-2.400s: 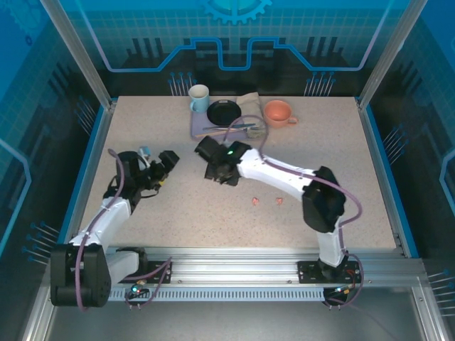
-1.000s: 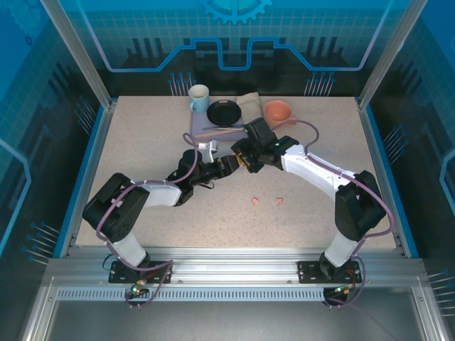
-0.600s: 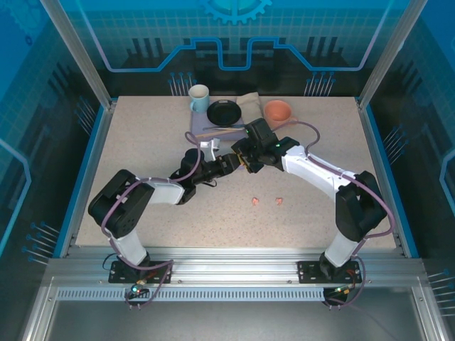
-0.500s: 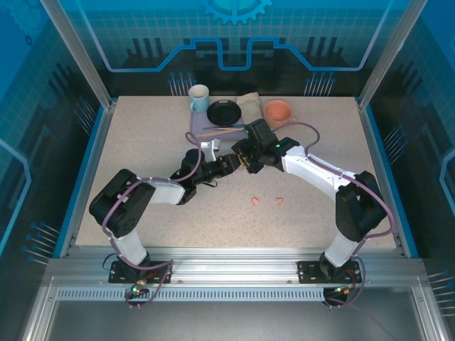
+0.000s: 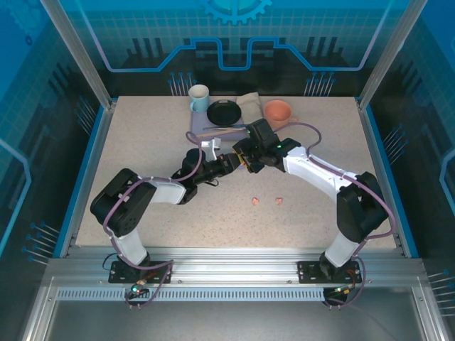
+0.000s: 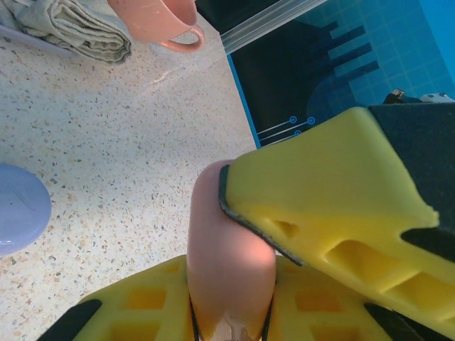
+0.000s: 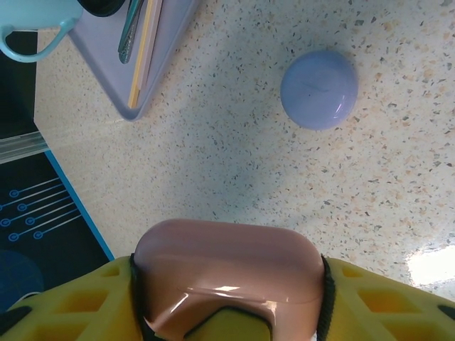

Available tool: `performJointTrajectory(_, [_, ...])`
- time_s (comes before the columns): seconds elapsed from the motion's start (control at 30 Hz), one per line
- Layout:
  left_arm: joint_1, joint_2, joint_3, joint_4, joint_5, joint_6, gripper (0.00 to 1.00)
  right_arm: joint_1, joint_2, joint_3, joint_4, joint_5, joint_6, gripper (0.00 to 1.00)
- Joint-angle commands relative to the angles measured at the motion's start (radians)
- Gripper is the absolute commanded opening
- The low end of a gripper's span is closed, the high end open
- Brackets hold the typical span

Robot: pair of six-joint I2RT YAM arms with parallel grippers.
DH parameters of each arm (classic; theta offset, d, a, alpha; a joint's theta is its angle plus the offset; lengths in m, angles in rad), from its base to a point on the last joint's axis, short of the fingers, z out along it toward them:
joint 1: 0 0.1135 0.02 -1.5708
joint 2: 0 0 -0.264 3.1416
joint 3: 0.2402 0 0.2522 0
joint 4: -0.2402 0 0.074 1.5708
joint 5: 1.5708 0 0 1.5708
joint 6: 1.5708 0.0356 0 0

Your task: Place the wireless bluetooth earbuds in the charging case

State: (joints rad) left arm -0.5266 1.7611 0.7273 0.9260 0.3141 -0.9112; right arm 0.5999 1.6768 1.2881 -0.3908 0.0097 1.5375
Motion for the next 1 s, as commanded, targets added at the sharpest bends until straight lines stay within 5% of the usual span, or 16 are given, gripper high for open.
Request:
performJointTrajectory(0.0, [-0.002, 0.005, 0.026, 0.010, -0.033, 0.007, 0.08, -0.013, -0.049, -0.002, 0.013, -0.030, -0.001, 0.55])
performJointTrajectory(0.1, [-0.001, -0.007, 0.027, -0.019, -0.029, 0.011, 0.08, -0.041, -0.078, -0.002, 0.018, -0.023, -0.040, 0.74])
performJointTrajectory(0.33, [0.020, -0.107, 0.049, -0.227, 0.070, 0.121, 0.08, -0.190, -0.225, -0.068, 0.008, -0.071, -0.324, 0.84])
performJointTrajectory(0.6, [0.113, -0.230, 0.149, -0.569, 0.371, 0.321, 0.08, -0.287, -0.259, -0.232, 0.283, -0.502, -0.885, 0.82])
performJointTrajectory(0.97, [0.139, -0.239, 0.275, -0.810, 0.512, 0.436, 0.05, -0.224, -0.267, -0.332, 0.460, -0.625, -0.958, 0.79])
